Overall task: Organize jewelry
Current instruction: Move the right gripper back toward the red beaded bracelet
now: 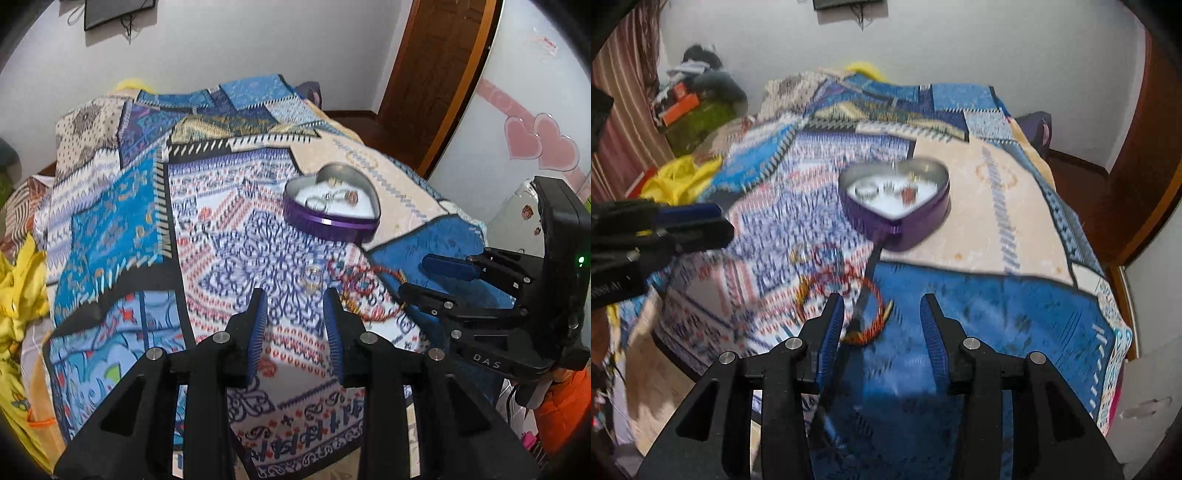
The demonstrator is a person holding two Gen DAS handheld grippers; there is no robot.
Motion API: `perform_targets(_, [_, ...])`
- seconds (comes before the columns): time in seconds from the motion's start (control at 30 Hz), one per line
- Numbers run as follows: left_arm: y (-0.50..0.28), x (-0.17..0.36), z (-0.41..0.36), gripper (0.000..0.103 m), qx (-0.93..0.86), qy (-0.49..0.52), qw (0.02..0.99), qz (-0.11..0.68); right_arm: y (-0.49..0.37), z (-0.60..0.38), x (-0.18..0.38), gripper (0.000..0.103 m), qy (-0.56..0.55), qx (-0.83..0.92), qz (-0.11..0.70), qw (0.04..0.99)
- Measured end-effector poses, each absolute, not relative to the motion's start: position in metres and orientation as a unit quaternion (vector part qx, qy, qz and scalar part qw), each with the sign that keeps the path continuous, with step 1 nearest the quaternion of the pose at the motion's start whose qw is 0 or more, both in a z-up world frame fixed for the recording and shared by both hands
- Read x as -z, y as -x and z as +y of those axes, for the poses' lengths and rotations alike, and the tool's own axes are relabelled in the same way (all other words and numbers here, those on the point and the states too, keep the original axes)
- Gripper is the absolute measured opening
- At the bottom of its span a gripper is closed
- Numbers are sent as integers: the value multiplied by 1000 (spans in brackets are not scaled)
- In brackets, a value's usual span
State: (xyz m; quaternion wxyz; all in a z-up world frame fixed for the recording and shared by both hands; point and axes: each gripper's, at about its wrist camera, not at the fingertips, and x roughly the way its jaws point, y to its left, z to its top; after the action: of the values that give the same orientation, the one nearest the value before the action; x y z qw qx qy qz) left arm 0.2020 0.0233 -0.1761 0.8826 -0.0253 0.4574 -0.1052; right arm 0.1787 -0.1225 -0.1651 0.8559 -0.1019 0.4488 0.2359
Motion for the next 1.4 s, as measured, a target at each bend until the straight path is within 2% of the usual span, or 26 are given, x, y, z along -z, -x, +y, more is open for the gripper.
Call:
perform_targets(0.3, [-200, 191, 23, 31, 104, 25, 874, 475, -177, -146, 169, 39, 139, -198, 439, 865])
perform_targets(0.5, [-202, 196, 20, 31, 108, 30, 870, 480, -188, -166, 163, 39, 125, -165, 434, 877])
perform_targets(0.9, [-213, 206, 13, 31, 115, 20, 865, 488, -181, -136, 162, 39, 82, -245, 430, 865])
perform_targets(1.0, [-220, 210, 11, 31, 117, 16, 862, 492, -182, -127, 169, 30, 86, -258, 436, 858])
perform_targets(1.1, [-227, 214, 10, 31, 122, 18, 859, 497, -184, -122, 176, 25, 93, -265, 440, 853])
perform_targets(1.23, [-234, 218, 9, 31, 125, 21, 858, 498, -186, -123, 178, 11, 97, -269, 440, 852])
perform_targets(1.4, [-241, 221, 4, 30, 127, 13, 860, 494, -184, -127, 177, 8, 91, -273, 433, 854])
